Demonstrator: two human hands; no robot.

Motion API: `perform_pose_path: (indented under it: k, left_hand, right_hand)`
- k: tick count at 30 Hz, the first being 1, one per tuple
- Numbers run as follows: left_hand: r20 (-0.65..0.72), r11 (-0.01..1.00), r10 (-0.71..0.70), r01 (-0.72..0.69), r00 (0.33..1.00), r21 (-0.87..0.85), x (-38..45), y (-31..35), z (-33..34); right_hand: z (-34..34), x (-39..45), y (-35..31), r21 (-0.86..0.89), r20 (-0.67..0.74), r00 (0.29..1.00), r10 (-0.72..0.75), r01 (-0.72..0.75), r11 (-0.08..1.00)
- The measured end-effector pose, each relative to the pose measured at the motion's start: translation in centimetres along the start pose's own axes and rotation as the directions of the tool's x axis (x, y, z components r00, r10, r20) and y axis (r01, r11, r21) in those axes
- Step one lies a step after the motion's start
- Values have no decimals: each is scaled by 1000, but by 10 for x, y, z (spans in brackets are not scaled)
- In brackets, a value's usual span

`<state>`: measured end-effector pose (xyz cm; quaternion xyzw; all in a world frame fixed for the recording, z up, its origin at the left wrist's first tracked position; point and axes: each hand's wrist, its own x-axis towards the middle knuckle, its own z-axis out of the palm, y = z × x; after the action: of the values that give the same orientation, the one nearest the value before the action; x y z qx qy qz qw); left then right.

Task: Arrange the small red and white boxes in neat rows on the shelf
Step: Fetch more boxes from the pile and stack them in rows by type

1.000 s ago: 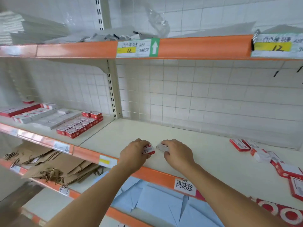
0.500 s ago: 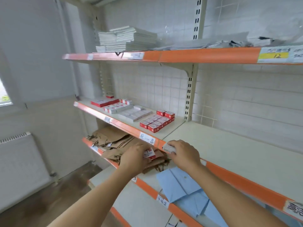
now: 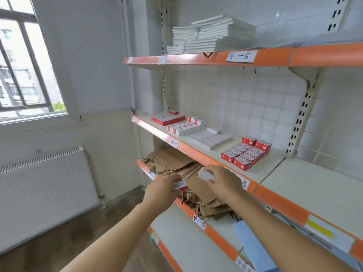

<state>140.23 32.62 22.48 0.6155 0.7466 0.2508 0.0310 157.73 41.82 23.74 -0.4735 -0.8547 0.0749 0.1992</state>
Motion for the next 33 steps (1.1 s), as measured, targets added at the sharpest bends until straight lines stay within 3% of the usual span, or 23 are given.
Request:
perform_pose_path:
  k: [10, 20, 28, 33]
  left_hand:
    - [-9, 1000, 12, -12, 1000, -7, 121, -40, 1]
    - [89, 988, 152, -149, 984, -32, 236, -73, 25]
    - [194, 913, 407, -388, 893, -129, 342, -77, 43]
    - [238, 856, 516, -488, 823, -169, 378, -56, 63]
  right_hand:
    - [25, 115, 4, -21, -43, 999, 12, -13, 1000]
    - [52, 207, 31, -29, -67, 980, 190, -192, 981]
    - [59, 252, 50, 53, -189, 877, 442, -440, 896]
    - [55, 256, 64, -23, -271, 796, 542, -568, 823]
